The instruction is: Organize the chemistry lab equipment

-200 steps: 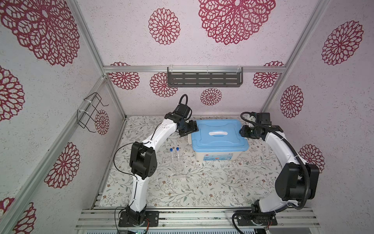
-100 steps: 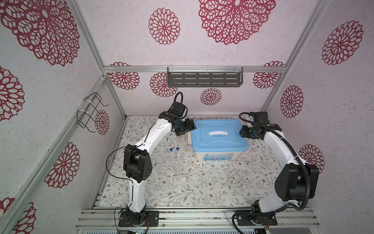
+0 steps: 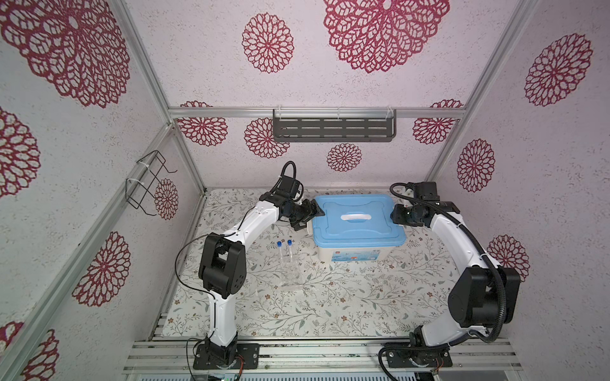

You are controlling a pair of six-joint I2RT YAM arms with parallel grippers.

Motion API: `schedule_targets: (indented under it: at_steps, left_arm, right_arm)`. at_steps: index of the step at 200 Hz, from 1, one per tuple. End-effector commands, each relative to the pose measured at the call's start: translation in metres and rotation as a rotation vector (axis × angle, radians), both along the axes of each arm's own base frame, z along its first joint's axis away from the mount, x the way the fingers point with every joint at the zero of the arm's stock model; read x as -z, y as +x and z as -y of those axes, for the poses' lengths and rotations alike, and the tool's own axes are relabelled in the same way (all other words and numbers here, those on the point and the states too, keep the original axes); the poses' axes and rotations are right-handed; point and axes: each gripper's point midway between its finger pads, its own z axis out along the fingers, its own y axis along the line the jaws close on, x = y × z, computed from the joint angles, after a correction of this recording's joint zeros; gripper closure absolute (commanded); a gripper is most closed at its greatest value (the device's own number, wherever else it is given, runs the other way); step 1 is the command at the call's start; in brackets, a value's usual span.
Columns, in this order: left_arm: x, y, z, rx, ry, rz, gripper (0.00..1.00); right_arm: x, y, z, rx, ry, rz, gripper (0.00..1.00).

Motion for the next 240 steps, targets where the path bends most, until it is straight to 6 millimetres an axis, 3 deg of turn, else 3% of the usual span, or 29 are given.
schedule_targets:
  at_steps: [1, 21, 41, 68, 104, 174, 208, 240]
  left_arm:
    - [-0.028, 0.009, 0.011, 0.015, -0.098, 0.071, 0.2]
    - [-0.042, 0.009, 0.012, 0.028, -0.119, 0.101, 0.29]
    - [-0.041, 0.01, 0.009, 0.024, -0.105, 0.103, 0.38]
    - [-0.05, 0.006, 0.016, 0.069, -0.12, 0.106, 0.59]
    - [-0.045, -0.001, 0.021, 0.127, 0.037, 0.139, 0.53]
    - [-0.033, -0.008, 0.024, 0.174, 0.22, 0.161, 0.55]
    - [-0.052, -0.006, 0.019, 0.143, 0.243, 0.208, 0.53]
    - [-0.089, -0.007, 0.01, 0.097, 0.252, 0.297, 0.48]
  right_arm:
    - [0.022, -0.014, -0.007, -0.033, 0.011, -0.091, 0.57]
    - [0.022, -0.013, -0.007, -0.033, 0.013, -0.09, 0.57]
    - [0.024, -0.014, -0.007, -0.037, 0.014, -0.083, 0.57]
    - [0.026, -0.016, -0.009, -0.045, 0.023, -0.075, 0.58]
    - [0.025, -0.017, -0.014, -0.055, 0.043, -0.075, 0.58]
    - [0.024, -0.02, -0.022, -0.07, 0.068, -0.075, 0.58]
    - [0.02, -0.019, -0.021, -0.065, 0.063, -0.058, 0.57]
    - [0.009, -0.016, -0.018, -0.061, 0.044, -0.026, 0.47]
